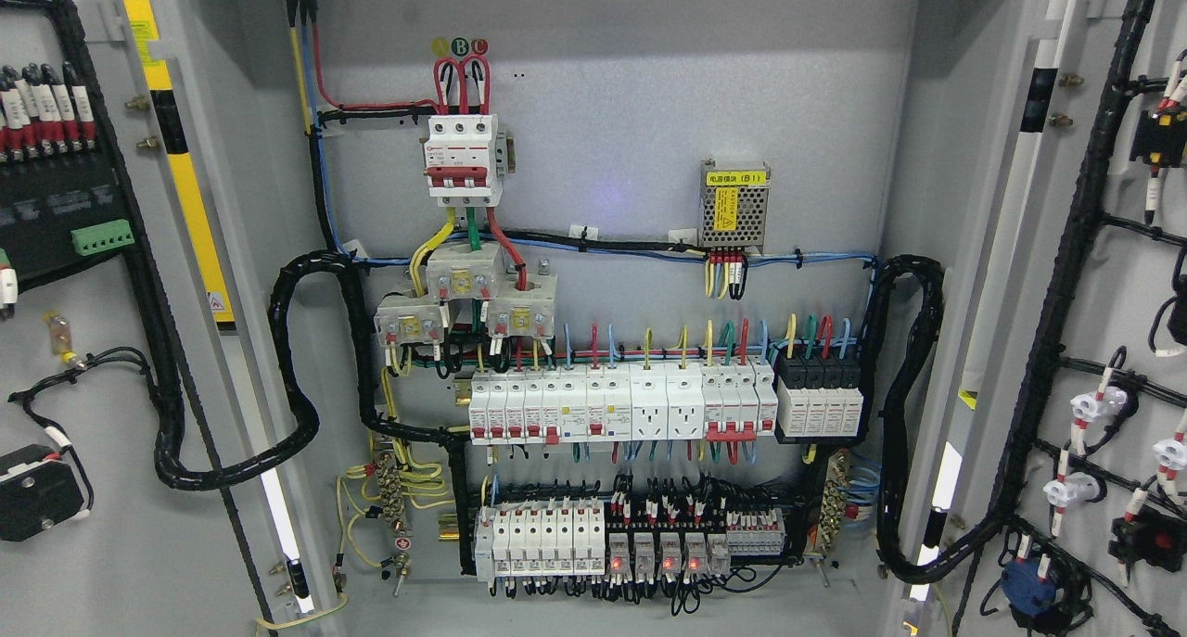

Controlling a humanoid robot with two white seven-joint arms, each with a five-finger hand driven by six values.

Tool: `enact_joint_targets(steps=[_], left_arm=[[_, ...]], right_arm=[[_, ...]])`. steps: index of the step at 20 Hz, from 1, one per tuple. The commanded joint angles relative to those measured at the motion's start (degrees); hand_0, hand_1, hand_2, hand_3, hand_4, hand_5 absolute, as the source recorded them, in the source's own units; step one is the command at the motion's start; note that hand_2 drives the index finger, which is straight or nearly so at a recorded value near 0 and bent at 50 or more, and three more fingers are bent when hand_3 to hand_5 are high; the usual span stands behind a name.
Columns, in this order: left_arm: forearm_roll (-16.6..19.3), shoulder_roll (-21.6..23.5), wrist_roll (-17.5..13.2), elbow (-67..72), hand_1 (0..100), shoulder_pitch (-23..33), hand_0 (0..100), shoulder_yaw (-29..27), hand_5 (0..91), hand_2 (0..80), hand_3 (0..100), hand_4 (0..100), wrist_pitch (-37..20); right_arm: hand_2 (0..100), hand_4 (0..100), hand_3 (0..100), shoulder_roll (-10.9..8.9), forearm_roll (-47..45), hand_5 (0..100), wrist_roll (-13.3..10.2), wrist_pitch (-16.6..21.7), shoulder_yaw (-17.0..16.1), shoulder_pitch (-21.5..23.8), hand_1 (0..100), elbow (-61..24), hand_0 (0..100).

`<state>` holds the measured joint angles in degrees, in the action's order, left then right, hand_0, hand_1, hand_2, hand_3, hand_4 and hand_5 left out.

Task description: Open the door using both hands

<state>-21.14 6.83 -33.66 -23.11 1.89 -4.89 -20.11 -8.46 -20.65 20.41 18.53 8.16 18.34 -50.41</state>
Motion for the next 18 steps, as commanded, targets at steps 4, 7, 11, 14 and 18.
enact_joint_targets(steps=[4,7,11,14,18], left_arm=[[8.83,-1.82,19.75,29.88,0,-0.05,0,10.51,0.0,0.0,0,0,5.42],[8.84,-1.9,20.04,29.79,0,0.05,0,10.6,0.0,0.0,0,0,8.06],[8.93,-1.91,20.48,29.53,0,0.05,0,10.69,0.0,0.0,0,0,11.06],[8.93,-1.82,20.48,29.53,0,-0.13,0,11.65,0.0,0.0,0,0,11.5],[8.84,-1.73,20.56,29.53,0,-0.3,0,13.68,0.0,0.0,0,0,11.5]], right_arm=[[0,0,0,3.36,10.8,0,-6.16,-12.36,2.57,-5.41,0,29.23,22],[0,0,0,3.19,11.16,0,-10.72,-15.35,2.74,-5.68,0,29.67,22],[0,0,0,2.92,11.16,0,-16.19,-21.42,2.74,-6.64,0,29.67,22],[0,0,0,2.83,12.38,0,-16.28,-23.96,2.92,-7.35,0,29.93,22],[0,0,0,3.27,16.25,0,-16.45,-26.08,2.66,-9.01,0,33.44,22]])
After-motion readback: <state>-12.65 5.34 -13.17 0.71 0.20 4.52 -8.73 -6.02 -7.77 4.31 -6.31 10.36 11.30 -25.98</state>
